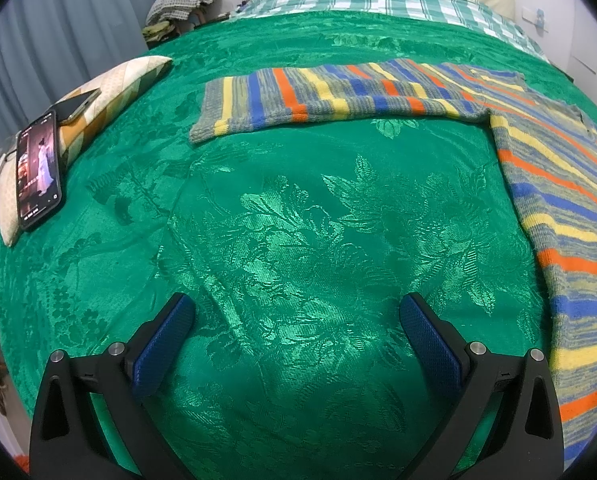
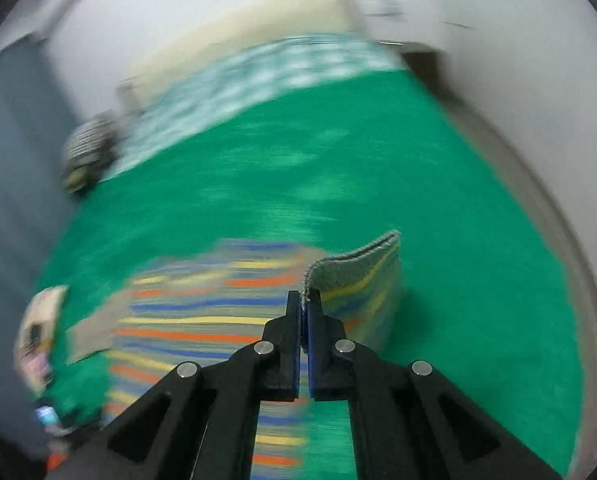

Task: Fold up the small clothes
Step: 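Grasp the folded sweater edge with the right tool and lift it, then fold the lifted sweater side inward and open the right tool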

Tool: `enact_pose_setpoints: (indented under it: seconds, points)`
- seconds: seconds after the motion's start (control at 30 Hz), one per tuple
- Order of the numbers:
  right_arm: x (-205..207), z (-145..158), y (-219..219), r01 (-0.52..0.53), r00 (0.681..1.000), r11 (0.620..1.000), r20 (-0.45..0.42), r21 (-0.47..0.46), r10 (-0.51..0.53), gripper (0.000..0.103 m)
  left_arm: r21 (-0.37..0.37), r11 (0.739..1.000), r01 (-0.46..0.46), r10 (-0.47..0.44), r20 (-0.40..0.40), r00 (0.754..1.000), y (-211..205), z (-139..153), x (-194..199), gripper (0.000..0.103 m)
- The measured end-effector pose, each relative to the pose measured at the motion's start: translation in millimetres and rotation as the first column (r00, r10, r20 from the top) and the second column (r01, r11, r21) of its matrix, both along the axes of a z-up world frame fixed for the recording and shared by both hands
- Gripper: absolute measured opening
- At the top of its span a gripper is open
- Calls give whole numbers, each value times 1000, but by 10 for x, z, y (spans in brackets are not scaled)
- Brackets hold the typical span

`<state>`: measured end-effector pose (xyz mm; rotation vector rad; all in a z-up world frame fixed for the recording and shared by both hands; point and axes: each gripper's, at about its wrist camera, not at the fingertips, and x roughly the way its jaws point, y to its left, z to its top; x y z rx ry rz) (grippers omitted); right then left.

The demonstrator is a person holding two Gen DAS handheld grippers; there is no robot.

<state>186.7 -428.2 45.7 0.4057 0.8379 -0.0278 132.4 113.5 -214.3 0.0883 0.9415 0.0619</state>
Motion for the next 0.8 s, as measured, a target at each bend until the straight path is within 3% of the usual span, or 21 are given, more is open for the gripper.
enact_pose_setpoints:
  seconds: [0.13,0.2,0.27,0.33,0.53,0.7,0.8]
  points:
    - [496,-109,560,-132,991,980,32,152,129,6,0,1000,0,0,1,1000,8,1,8,103]
    - [633,-281,700,-142,989,966,-5,217,147,37,-1,1000,1,-1,1,1000,7,0,8,103]
    - [505,-359,766,-121,992,959,18,257,121,51,0,1000,0,0,0,1000,2,-1,5,103]
    - [437,-390,647,-101,995,955,40,278,94,55,1,1000,0,0,1,1000,-2,-3,0,103]
    - [-56,-591,526,-2,1000,990,-25,143,6,63,4,1000,1,-1,5,1000,-5,-7,6,103]
    - [-695,-1082,348,48,990,997,-130,-62,-56,65,7,1000,0,0,11,1000,-14,-13,8,103]
    - [-1098,-1402,250,92,977,990,-180,-108,-111,65,9,1000,-1,1,16,1000,-18,-17,0,103]
